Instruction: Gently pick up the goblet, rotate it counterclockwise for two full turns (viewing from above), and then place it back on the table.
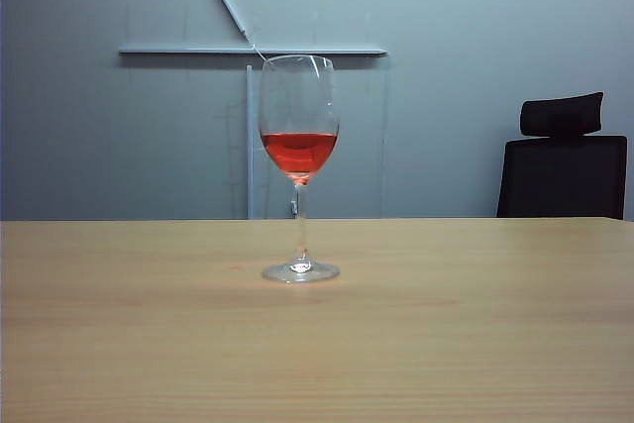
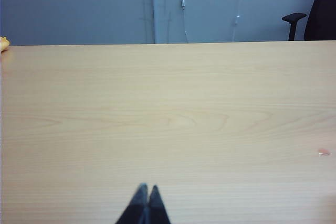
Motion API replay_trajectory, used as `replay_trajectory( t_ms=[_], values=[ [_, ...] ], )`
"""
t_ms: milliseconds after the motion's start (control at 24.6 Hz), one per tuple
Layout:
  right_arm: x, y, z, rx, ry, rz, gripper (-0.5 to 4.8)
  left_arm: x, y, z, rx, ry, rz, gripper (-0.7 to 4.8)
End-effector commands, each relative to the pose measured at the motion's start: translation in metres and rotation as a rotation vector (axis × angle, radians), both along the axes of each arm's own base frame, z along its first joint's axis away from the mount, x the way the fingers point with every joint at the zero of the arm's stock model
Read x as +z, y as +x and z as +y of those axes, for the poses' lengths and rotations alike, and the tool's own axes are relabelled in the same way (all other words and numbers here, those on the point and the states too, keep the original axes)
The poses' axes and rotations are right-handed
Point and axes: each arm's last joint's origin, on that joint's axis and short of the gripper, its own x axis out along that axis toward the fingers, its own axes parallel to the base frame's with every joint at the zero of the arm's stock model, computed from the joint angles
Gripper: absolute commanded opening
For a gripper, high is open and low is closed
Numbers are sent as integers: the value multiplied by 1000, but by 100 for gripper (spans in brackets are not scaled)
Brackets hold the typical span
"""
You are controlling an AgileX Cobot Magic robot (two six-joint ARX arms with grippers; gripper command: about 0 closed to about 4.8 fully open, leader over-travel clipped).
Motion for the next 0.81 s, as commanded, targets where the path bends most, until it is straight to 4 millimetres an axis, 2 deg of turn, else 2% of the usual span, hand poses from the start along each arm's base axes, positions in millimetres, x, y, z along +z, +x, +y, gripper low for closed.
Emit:
replay_trajectory(
  t_ms=[41, 325, 488, 610, 813],
  values=[
    [0, 0, 0, -3, 4, -15, -8, 2, 0, 0, -2, 1, -15, -5],
    [1, 0, 0, 14, 5, -15, -8, 2, 0, 0, -2, 1, -14, -5],
    [2, 0, 6, 205, 188, -17, -8, 2, 0, -6, -59, 0, -11, -5],
    [4, -1, 9, 312, 287, -3, -8, 0, -1, -22, -220, 2, 14, -5],
    [8, -3, 20, 406, 291, 5, -5, -4, -6, -46, -466, 14, 66, -5]
  ],
)
